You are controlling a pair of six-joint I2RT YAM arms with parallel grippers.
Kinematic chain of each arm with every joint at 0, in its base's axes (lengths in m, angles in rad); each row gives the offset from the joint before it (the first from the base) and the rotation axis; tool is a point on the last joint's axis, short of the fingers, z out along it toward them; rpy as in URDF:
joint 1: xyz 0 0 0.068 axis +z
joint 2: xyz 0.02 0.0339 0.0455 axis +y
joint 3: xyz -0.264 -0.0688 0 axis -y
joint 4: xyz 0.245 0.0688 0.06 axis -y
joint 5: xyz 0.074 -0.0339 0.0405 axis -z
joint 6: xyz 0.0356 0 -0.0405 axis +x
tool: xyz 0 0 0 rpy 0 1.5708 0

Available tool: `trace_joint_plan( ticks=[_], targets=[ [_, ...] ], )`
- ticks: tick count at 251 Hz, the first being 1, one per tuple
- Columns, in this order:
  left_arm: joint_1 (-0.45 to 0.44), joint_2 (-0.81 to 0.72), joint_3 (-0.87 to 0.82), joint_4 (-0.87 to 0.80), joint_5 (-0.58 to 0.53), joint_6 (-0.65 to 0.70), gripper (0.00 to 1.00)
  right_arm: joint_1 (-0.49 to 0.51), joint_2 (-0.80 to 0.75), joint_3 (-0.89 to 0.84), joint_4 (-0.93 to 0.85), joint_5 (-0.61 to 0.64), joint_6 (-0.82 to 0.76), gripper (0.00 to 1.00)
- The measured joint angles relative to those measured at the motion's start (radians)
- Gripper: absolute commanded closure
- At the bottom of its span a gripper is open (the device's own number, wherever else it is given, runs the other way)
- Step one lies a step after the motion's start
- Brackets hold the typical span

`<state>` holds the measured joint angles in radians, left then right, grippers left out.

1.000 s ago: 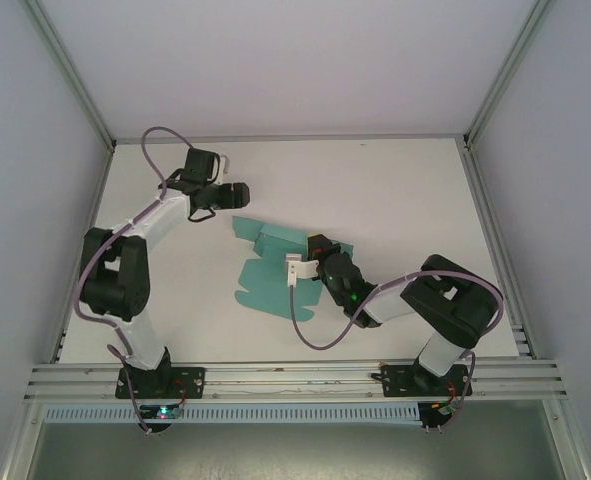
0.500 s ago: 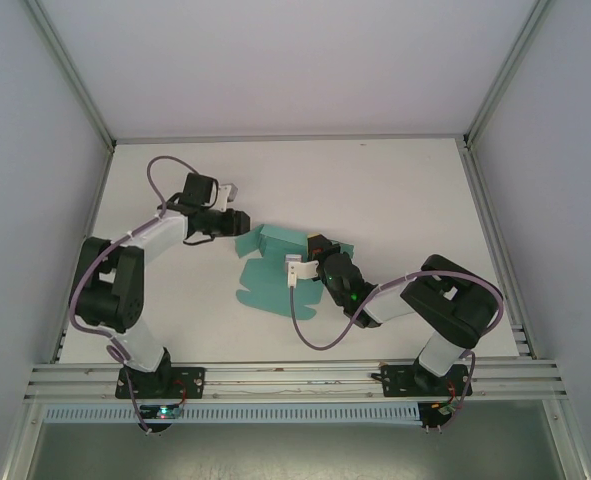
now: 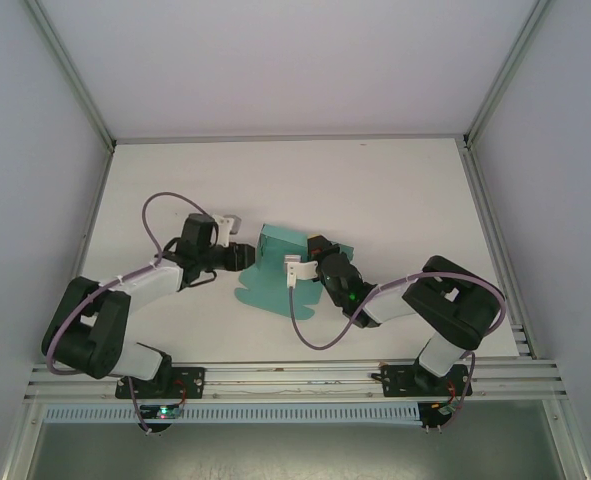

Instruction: Assemble paper box

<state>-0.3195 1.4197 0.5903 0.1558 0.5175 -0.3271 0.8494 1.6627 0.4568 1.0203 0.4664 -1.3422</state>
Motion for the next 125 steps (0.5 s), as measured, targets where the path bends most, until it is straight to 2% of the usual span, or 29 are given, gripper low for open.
trace_joint_plan(
  ticks=[67, 110, 125],
  targets=[
    [-0.040, 0.100, -0.032, 0.231, -0.016, 0.070, 0.43, 0.006, -0.040, 0.020, -0.099, 0.016, 0.012, 1.00],
    [-0.044, 0.187, -0.009, 0.326, -0.010, 0.077, 0.43, 0.006, -0.060, 0.037, -0.171, 0.019, 0.049, 1.00],
    [-0.050, 0.213, 0.006, 0.355, -0.021, 0.075, 0.39, 0.006, -0.060, 0.041, -0.187, 0.027, 0.058, 1.00]
  ],
)
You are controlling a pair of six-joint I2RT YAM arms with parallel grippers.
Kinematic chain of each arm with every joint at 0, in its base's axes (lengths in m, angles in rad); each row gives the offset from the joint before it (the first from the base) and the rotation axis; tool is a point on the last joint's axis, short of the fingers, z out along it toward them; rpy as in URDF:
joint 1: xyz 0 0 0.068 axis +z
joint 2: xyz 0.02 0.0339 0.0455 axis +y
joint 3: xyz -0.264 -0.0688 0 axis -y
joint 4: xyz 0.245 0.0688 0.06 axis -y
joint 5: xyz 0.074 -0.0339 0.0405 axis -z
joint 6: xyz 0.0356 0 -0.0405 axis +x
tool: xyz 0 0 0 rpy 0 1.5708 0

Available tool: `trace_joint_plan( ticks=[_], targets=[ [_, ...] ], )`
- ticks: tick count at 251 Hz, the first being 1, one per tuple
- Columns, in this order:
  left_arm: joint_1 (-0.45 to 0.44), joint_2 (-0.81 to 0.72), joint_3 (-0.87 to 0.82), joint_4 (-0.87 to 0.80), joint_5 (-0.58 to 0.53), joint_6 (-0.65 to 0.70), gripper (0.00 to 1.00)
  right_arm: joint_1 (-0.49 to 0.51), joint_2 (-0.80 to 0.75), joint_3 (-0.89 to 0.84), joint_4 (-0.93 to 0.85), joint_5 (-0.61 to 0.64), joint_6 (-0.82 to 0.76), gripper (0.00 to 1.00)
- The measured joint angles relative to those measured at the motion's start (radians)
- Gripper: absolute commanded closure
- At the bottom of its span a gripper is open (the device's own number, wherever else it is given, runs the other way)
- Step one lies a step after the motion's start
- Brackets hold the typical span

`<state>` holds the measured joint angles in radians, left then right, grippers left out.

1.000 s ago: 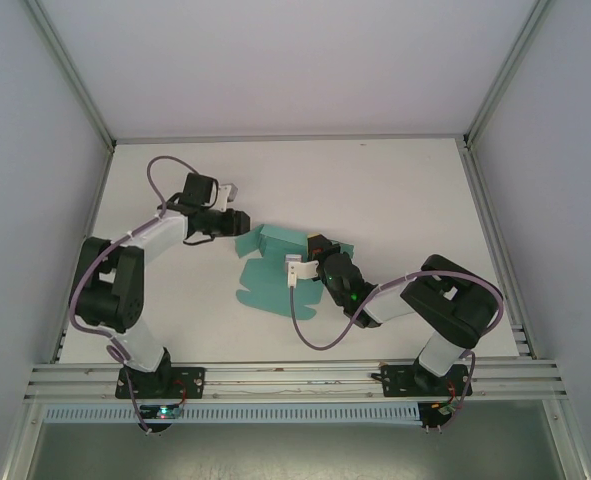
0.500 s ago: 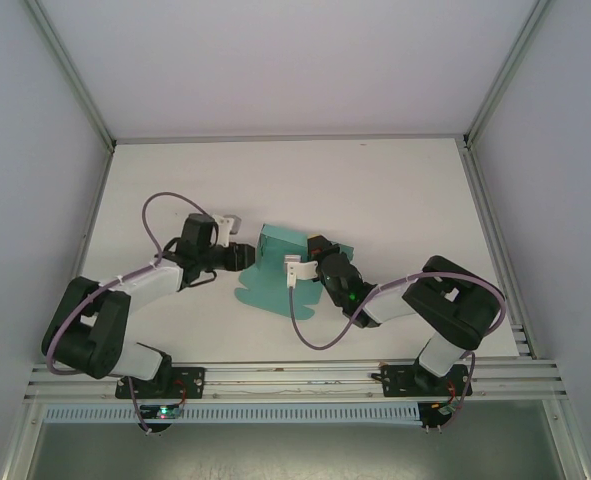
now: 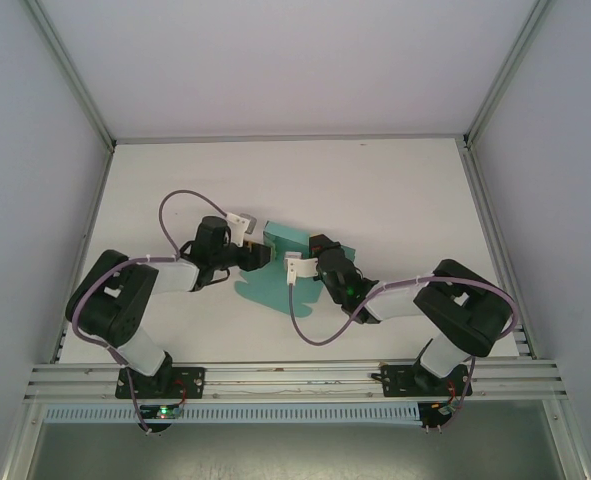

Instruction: Assemble paper box

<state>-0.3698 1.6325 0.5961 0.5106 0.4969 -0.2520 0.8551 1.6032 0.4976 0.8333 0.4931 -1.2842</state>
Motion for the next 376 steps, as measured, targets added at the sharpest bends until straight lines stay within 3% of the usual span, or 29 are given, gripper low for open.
trace_joint_plan(
  ticks=[79, 146, 172, 229, 330, 376],
  targets=[
    [-0.009, 0.104, 0.037, 0.146, -0.030, -0.014, 0.35, -0.016, -0.004, 0.065, -0.135, 0.021, 0.080, 1.00],
    [-0.006, 0.137, 0.063, 0.196, -0.030, 0.014, 0.38, -0.070, -0.034, 0.146, -0.335, -0.040, 0.174, 1.00],
    [0.008, 0.135, 0.040, 0.222, -0.019, 0.014, 0.35, -0.076, -0.051, 0.148, -0.367, -0.065, 0.187, 1.00],
    [0.064, 0.126, 0.021, 0.225, 0.073, 0.067, 0.19, -0.081, -0.069, 0.168, -0.433, -0.114, 0.211, 1.00],
    [0.104, 0.119, 0.053, 0.171, 0.337, 0.121, 0.20, -0.125, -0.119, 0.216, -0.608, -0.265, 0.296, 1.00],
    [0.111, 0.118, 0.067, 0.124, 0.356, 0.111, 0.25, -0.142, -0.140, 0.204, -0.627, -0.294, 0.315, 1.00]
  ],
)
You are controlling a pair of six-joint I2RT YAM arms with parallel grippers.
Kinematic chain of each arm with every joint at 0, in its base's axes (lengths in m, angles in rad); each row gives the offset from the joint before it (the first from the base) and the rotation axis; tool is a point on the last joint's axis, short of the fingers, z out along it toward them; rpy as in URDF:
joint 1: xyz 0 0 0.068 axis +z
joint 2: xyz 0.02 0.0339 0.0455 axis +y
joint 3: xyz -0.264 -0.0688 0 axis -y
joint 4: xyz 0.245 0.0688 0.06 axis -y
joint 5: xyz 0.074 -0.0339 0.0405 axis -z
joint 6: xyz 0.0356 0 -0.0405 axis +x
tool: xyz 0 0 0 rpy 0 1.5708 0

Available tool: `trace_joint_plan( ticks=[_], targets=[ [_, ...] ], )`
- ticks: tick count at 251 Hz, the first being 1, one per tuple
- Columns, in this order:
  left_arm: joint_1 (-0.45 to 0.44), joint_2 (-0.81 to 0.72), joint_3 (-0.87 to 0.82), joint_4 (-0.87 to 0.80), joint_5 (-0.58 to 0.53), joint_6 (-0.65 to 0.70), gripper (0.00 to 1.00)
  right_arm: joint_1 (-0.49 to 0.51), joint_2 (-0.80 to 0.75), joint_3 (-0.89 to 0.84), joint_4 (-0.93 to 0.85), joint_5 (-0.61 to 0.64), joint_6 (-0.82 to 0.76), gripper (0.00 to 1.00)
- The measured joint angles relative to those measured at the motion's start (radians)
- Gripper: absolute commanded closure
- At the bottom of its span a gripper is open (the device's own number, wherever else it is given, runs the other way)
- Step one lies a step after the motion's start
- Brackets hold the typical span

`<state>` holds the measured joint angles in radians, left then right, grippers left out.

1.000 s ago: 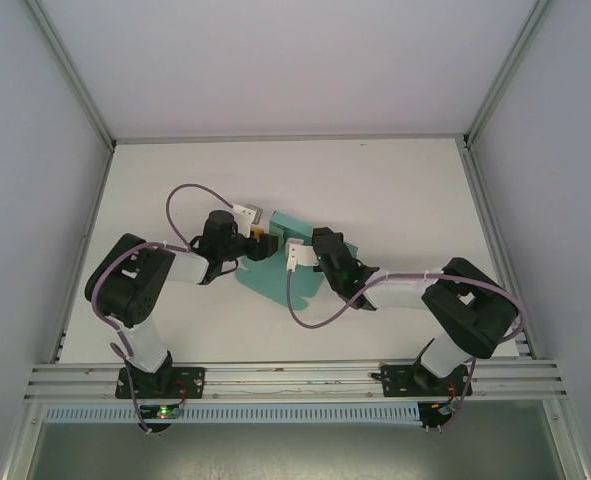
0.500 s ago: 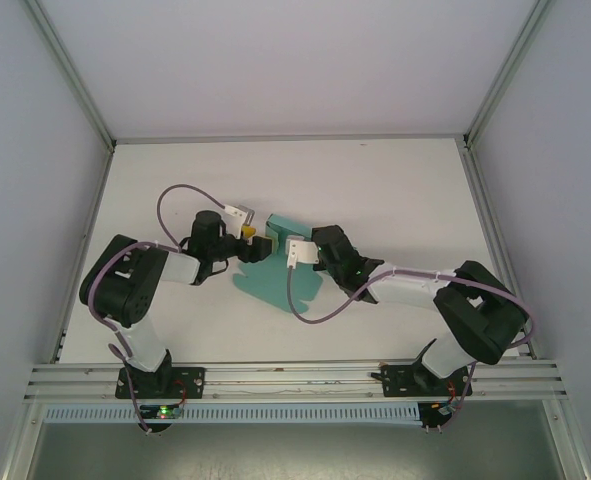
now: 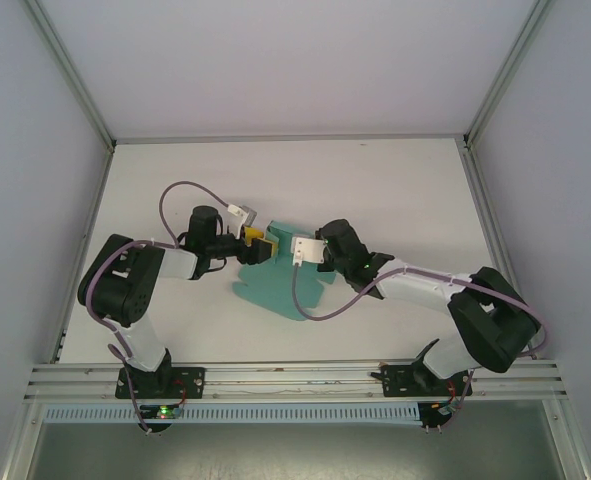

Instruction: Assemble paper box

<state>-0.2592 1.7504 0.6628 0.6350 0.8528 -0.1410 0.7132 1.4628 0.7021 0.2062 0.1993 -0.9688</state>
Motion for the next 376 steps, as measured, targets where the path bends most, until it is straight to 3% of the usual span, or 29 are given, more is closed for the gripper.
trace_joint_plan(
  ticks=[57, 143, 181, 203, 214, 238, 282, 306, 339, 376],
  targets=[
    [0.003, 0.000, 0.031, -0.054, 0.031, -0.017, 0.18, -0.033, -0.009, -0.005, -0.020, -0.031, 0.018, 1.00],
    [0.005, 0.116, 0.147, -0.087, 0.109, -0.042, 0.28, -0.033, 0.008, -0.005, -0.025, -0.032, 0.032, 1.00],
    [0.005, 0.117, 0.143, -0.080, 0.107, -0.059, 0.19, -0.033, 0.008, -0.005, -0.033, -0.023, 0.043, 1.00],
    [0.005, 0.066, 0.084, -0.066, 0.057, -0.076, 0.13, -0.030, 0.006, -0.005, -0.028, -0.020, 0.043, 1.00],
    [0.005, 0.022, 0.054, -0.076, 0.016, -0.085, 0.02, -0.027, -0.001, -0.011, -0.018, -0.014, 0.042, 1.00],
    [0.005, -0.089, 0.026, -0.129, -0.106, -0.110, 0.00, -0.023, -0.026, -0.034, 0.001, 0.009, 0.028, 1.00],
    [0.005, -0.253, 0.022, -0.209, -0.330, -0.153, 0.00, -0.021, -0.045, -0.039, 0.006, 0.035, 0.012, 1.00],
    [0.005, -0.293, 0.008, -0.233, -0.354, -0.177, 0.00, -0.021, -0.045, -0.039, 0.004, 0.049, 0.007, 1.00],
    [-0.001, -0.297, -0.008, -0.279, -0.388, -0.189, 0.09, -0.010, -0.045, -0.039, 0.007, 0.059, 0.005, 1.00],
    [-0.003, -0.217, 0.015, -0.335, -0.429, -0.181, 0.14, -0.008, -0.045, -0.039, 0.008, 0.058, 0.005, 1.00]
  ],
)
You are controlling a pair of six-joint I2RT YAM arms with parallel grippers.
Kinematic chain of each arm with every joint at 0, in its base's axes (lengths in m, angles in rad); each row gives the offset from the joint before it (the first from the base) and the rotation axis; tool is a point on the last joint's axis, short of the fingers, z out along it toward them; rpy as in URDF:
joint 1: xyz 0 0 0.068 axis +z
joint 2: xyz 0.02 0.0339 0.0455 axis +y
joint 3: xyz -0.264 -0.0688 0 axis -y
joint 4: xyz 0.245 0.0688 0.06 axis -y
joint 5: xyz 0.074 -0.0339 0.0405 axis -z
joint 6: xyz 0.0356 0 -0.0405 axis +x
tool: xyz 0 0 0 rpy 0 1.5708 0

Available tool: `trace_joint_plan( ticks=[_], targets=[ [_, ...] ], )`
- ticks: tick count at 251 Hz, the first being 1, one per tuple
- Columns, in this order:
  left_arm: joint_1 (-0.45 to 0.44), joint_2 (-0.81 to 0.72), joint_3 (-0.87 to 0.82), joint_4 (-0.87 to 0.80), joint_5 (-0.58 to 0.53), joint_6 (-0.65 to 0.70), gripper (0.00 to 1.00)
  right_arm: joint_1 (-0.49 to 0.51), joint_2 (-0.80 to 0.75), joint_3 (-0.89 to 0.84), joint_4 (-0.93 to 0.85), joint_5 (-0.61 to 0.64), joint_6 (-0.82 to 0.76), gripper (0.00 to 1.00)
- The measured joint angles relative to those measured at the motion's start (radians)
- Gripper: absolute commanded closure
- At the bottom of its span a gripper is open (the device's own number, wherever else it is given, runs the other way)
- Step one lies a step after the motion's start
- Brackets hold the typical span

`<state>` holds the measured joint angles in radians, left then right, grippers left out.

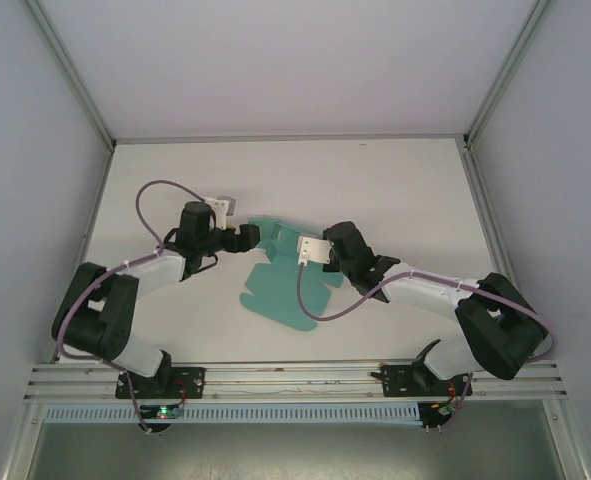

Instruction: Assemble paper box

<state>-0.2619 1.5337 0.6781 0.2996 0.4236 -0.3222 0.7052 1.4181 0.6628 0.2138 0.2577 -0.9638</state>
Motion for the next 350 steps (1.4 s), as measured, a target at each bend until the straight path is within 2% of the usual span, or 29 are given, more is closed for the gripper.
trace_joint_plan(
  ticks=[73, 94, 111, 131, 141, 163, 174, 211, 249, 284, 318, 339, 350],
  targets=[
    [0.000, 0.127, 0.084, -0.024, 0.034, 0.097, 0.34, 0.000, -0.027, -0.018, 0.005, -0.009, 0.000, 1.00],
    [-0.003, 0.171, 0.130, -0.017, 0.058, 0.120, 0.44, 0.000, -0.028, -0.017, 0.006, -0.012, 0.000, 1.00],
    [-0.008, 0.191, 0.146, -0.010, 0.075, 0.135, 0.60, 0.000, -0.028, -0.018, 0.003, -0.012, 0.000, 1.00],
    [-0.016, 0.197, 0.149, -0.005, 0.073, 0.155, 0.93, 0.000, -0.028, -0.018, -0.002, 0.000, 0.000, 1.00],
    [-0.021, 0.197, 0.151, -0.005, 0.067, 0.163, 1.00, -0.001, -0.028, -0.017, -0.003, 0.011, 0.000, 1.00],
    [-0.076, 0.187, 0.163, -0.010, -0.004, 0.187, 1.00, 0.000, -0.028, -0.017, -0.002, 0.044, 0.005, 1.00],
    [-0.115, 0.181, 0.166, -0.014, -0.081, 0.192, 1.00, 0.002, -0.028, -0.017, -0.005, 0.063, 0.010, 1.00],
    [-0.272, 0.172, 0.223, -0.122, -0.439, 0.145, 1.00, 0.046, -0.024, -0.017, -0.020, 0.148, 0.053, 1.00],
    [-0.352, 0.189, 0.268, -0.219, -0.663, 0.040, 1.00, 0.099, 0.000, -0.018, -0.006, 0.224, 0.098, 1.00],
    [-0.382, 0.194, 0.280, -0.247, -0.726, 0.002, 1.00, 0.108, 0.024, -0.018, 0.023, 0.259, 0.124, 1.00],
    [-0.384, 0.171, 0.249, -0.229, -0.696, 0.002, 1.00, 0.108, 0.030, -0.018, 0.037, 0.276, 0.128, 1.00],
    [-0.384, 0.130, 0.216, -0.225, -0.667, 0.008, 0.93, 0.101, 0.030, -0.018, 0.044, 0.277, 0.127, 1.00],
    [-0.384, 0.111, 0.203, -0.225, -0.653, 0.010, 0.93, 0.101, 0.030, -0.018, 0.045, 0.277, 0.127, 1.00]
  ],
)
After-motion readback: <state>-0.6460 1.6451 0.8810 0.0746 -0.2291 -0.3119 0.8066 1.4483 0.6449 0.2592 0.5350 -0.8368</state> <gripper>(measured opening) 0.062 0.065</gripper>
